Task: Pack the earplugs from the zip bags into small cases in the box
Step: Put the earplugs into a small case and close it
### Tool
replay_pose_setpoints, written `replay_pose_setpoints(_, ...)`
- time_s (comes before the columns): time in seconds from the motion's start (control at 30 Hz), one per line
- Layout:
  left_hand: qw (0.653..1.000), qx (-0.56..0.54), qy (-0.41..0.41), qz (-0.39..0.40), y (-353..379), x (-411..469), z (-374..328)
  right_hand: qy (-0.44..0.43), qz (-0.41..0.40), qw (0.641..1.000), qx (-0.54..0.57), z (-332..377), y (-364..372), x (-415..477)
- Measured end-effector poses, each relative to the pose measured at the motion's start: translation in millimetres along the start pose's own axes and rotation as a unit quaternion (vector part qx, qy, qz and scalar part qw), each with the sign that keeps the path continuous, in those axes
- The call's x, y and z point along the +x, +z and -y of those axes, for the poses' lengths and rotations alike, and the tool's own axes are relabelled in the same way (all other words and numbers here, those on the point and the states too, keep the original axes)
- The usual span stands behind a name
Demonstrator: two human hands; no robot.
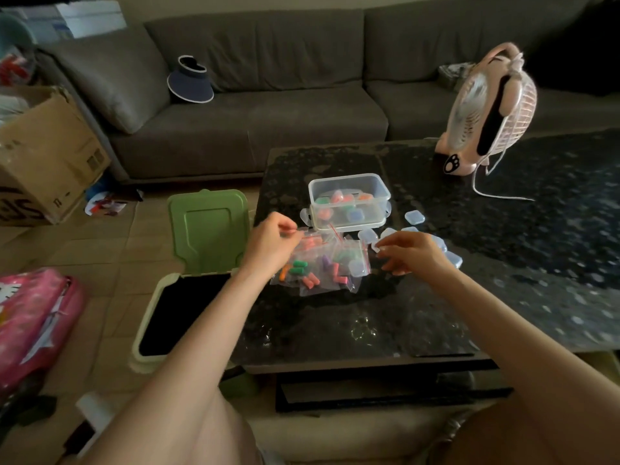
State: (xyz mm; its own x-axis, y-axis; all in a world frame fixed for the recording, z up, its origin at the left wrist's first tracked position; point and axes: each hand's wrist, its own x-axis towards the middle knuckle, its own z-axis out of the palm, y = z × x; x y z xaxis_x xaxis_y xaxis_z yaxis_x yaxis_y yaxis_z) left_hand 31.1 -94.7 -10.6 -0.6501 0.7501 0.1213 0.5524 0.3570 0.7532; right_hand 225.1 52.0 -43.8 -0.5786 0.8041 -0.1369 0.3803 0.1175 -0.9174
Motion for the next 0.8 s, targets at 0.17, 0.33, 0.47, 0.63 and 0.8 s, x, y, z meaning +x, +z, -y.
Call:
replay_pose_setpoints(0.17, 0.995, -0.037, 0.021, 0.094, 44.6, -20.2, -4.0, -0.02, -0.122, 0.982, -0.145, -10.9, -17.9, 6.7)
replay_pose_setpoints(0.33, 0.993, -0.013, 0.042, 0.112, 58.7, -30.2, -3.2, -0.073, -0.141, 0.932, -0.327, -29.7, -26.7, 15.6)
replay_pose_setpoints(0.47, 0.99, -0.018, 0.064, 0.126, 66.8, -30.1, 1.7, -0.148, -0.069, 0.898, -0.408, -38.0, -13.7, 25.9)
replay_pose_setpoints(0.63, 0.987, -0.014, 0.084, 0.136, 71.8, -32.6, 2.7, -0.164, -0.021, 0.868, -0.468, -40.3, 9.0, 38.1)
replay_pose_setpoints(0.8, 0.985, -0.005, 0.092, 0.143, 69.8, -34.3, 4.7, -0.139, -0.045, 0.874, -0.464, -38.6, 12.1, 45.7)
